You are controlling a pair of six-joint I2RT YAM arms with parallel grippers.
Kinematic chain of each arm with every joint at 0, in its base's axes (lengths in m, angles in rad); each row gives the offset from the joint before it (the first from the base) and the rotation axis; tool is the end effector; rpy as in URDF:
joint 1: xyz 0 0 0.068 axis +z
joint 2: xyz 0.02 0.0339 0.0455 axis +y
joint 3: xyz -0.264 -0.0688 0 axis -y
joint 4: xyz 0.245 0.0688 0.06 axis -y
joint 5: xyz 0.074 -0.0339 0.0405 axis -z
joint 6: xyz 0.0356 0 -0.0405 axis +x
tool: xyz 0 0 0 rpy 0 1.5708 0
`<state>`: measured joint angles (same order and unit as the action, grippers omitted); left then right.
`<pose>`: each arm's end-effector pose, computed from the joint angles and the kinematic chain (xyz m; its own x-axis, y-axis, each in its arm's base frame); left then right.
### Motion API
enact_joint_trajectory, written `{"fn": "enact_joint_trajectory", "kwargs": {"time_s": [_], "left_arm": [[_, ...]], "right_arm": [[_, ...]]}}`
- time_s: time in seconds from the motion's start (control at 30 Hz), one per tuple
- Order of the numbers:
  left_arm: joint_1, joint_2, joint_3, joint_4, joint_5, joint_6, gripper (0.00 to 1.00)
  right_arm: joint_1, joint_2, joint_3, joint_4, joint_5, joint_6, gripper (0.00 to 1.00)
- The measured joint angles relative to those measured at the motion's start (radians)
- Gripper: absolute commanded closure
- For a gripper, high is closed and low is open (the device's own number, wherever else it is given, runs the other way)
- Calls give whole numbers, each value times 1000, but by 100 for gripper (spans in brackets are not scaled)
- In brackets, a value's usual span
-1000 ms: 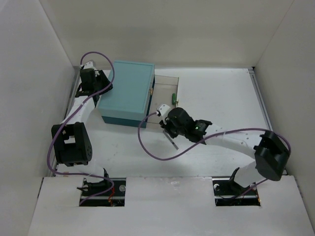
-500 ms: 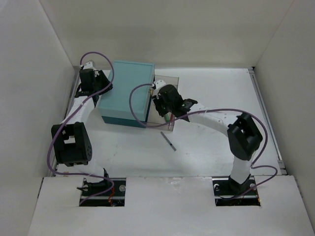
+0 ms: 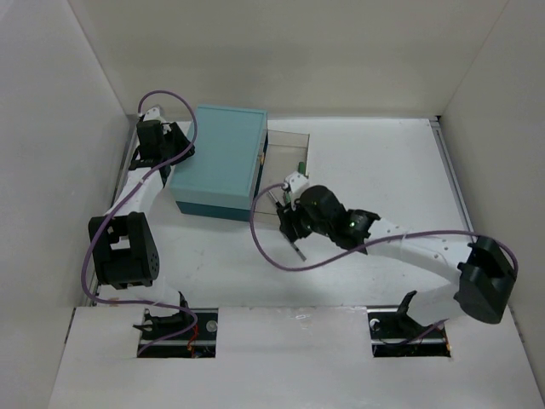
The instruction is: Organize the makeup
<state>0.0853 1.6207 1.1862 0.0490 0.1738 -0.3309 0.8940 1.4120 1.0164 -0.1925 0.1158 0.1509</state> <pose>0.3809 0.0264 0.2875 -0.3789 -0.3536 -0.8552 -0.0501 0.9306 -0.3625 0.2026 0.2457 0.2745 -0.4509 -0.3228 -0.8322 -0.6538 0.7541 0.0617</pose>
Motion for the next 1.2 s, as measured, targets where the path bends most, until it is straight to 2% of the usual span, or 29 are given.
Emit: {"fn": "enact_joint_trajectory", "kwargs": {"time_s": [0.17, 0.33, 0.4, 0.43, 0.57, 0.63, 0.73, 0.87, 1.0, 1.1, 1.2], "left_arm": [[0, -2, -2, 0, 0, 1, 57], [2, -18, -19, 1, 0, 1, 57], [2, -21, -22, 0, -1, 1, 57], [2, -22, -23, 0, -1, 1, 57], [2, -25, -24, -4, -1, 1, 57], [2, -26, -24, -4, -1, 1, 57], [2, -27, -26, -5, -2, 1, 57], [2, -34, -31, -7, -2, 2, 56], [9, -48, -43, -17, 1, 2, 56], [11, -54, -47, -19, 3, 2, 56], [13, -62, -55, -20, 3, 2, 56]], "right_arm": [[92, 18, -142, -14, -23, 41, 38], [86, 149, -163, -19, 16, 78, 41], [80, 190, -163, -16, 30, 86, 46], [76, 206, -163, -14, 35, 88, 50], [75, 219, -159, 17, 50, 101, 83], [76, 219, -161, 20, 50, 115, 93], [89, 199, -162, 10, 49, 126, 94], [115, 80, -144, -16, 35, 122, 95], [58, 21, 0, -12, -1, 108, 95], [-47, 85, 163, 11, -6, 110, 96], [-142, 240, 351, 18, 21, 135, 96]]}}
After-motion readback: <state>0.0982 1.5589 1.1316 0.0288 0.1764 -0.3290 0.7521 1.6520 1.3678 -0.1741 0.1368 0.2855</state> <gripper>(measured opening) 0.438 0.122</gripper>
